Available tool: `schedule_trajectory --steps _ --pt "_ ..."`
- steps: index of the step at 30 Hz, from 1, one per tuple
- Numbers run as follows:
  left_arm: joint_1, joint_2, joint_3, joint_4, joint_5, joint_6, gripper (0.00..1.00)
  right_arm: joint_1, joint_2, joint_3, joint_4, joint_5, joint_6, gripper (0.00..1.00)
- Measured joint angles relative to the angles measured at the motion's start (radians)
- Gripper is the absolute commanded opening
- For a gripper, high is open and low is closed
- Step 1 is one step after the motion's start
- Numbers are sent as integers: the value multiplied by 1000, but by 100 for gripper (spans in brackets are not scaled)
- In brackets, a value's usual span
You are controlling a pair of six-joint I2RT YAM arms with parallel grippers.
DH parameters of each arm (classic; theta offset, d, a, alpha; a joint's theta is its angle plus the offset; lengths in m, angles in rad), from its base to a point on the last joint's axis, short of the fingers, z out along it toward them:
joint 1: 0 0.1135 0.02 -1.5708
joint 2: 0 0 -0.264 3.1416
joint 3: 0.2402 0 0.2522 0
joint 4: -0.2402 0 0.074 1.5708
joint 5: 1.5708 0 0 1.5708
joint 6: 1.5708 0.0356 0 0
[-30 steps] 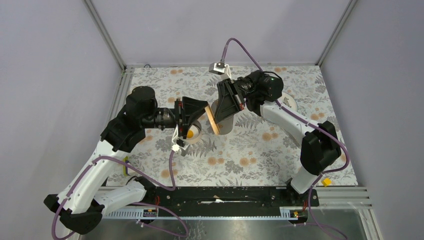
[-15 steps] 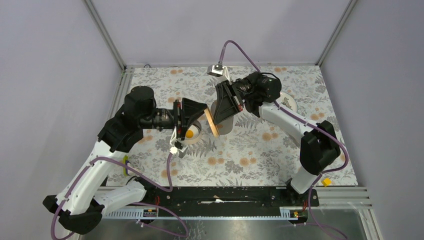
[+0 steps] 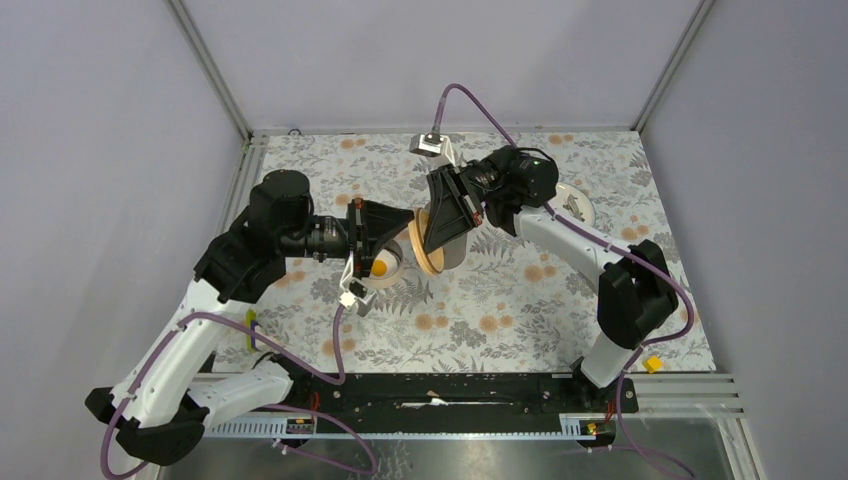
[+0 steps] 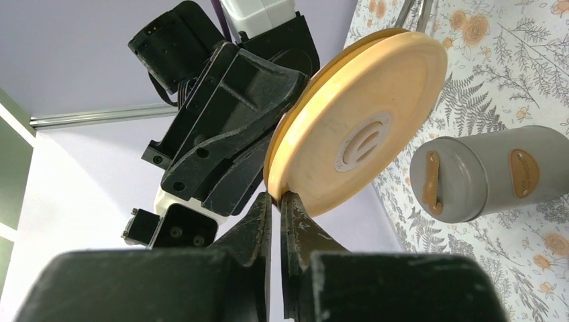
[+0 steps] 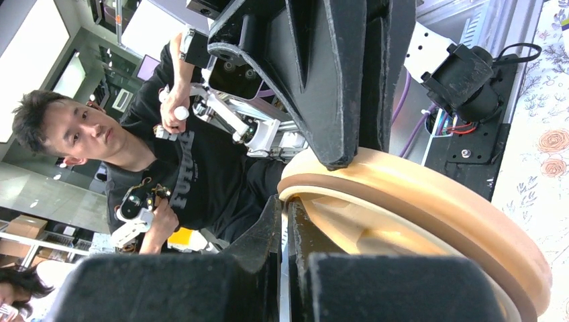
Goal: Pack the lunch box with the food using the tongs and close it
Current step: Adjust the box lid, then close the box lid on the packing box.
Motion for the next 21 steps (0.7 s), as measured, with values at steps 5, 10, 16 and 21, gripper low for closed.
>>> schedule_trajectory --steps 5,10,16,21 --pt "-2 -2 0 -2 -7 -34 0 2 3 0 3 0 1 17" --pt "-9 -9 0 -24 -18 -55 0 1 14 7 5 0 13 35" --pt "-14 -10 0 -68 -61 -147 0 -23 42 43 4 0 41 47" --pt "-14 -9 -3 -99 -132 -258 0 -93 50 80 4 0 58 53"
